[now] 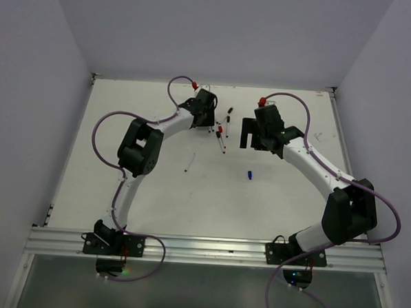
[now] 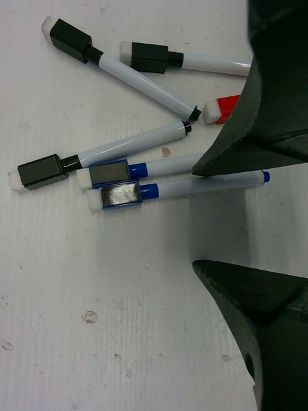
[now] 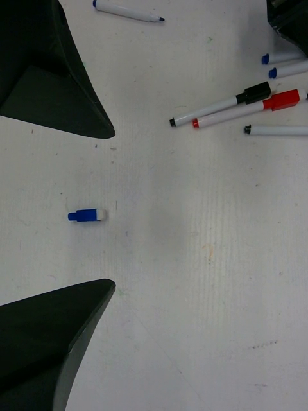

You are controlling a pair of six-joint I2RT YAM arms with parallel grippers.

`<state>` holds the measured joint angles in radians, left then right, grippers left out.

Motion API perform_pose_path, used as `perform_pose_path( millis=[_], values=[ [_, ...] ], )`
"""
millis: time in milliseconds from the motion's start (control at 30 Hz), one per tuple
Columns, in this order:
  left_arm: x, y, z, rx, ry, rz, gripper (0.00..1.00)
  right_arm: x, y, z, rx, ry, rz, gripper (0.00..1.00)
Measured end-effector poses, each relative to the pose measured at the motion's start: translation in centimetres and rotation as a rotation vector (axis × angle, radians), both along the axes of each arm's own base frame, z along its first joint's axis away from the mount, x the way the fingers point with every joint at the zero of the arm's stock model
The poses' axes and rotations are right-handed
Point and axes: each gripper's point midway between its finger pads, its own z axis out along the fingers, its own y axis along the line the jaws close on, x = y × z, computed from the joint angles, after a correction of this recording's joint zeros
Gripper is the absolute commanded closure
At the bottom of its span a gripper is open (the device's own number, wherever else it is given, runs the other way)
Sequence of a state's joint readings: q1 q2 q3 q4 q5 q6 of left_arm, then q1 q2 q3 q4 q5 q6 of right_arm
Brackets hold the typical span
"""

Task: Open the pen caps

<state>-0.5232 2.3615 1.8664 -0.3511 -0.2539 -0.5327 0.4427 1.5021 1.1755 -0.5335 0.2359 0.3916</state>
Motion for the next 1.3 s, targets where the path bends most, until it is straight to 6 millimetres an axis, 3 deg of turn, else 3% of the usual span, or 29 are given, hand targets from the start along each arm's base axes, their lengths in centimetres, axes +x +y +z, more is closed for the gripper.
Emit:
perform_pose_path(
  millis=[333, 500, 633, 667, 700, 833, 933, 1100, 1200, 1300],
  values=[
    [-0.2, 0.7, -0.2, 0.069, -0.016, 0.004, 0.5, 0.0, -0.2, 0.0, 0.001, 0.001, -0.004, 0.05],
    [-0.4, 1.5, -0.5, 0.123, -0.023, 0.008, 0.59, 0.0, -0.2, 0.3, 0.005, -0.008, -0.004, 0.05],
    [-0.7, 2.0, -0.6, 0.153, -0.038, 0.008, 0.79, 0.0, -0.2, 0.5, 0.007, -0.013, -0.004, 0.05],
    [-0.8, 2.1, -0.6, 0.155, -0.039, 0.009, 0.93, 0.0, -0.2, 0.5, 0.008, -0.012, -0.004, 0.05],
    [-0.9, 2.3, -0.6, 0.158, -0.044, 0.011, 1.0, -0.1, -0.2, 0.5, 0.009, -0.012, -0.003, 0.05],
    [-1.6, 2.9, -0.6, 0.171, -0.056, -0.002, 1.0, -0.1, 0.1, 0.5, 0.021, -0.008, 0.008, 0.05],
    [-3.3, 3.7, -0.5, 0.171, -0.059, -0.024, 1.0, -0.2, 0.5, 0.5, 0.035, -0.003, 0.02, 0.05],
    [-9.7, 4.8, 1.0, 0.087, -0.034, -0.168, 1.0, -0.5, 2.2, 0.6, 0.112, 0.013, 0.081, 0.06],
    [-13.4, 4.0, 4.8, -0.062, -0.111, -0.278, 1.0, -0.4, 4.0, 1.3, 0.196, 0.003, 0.128, 0.1],
    [-15.8, 2.6, 9.4, -0.209, -0.234, -0.378, 1.0, -0.1, 6.2, 1.9, 0.31, -0.02, 0.17, 0.16]
  ],
)
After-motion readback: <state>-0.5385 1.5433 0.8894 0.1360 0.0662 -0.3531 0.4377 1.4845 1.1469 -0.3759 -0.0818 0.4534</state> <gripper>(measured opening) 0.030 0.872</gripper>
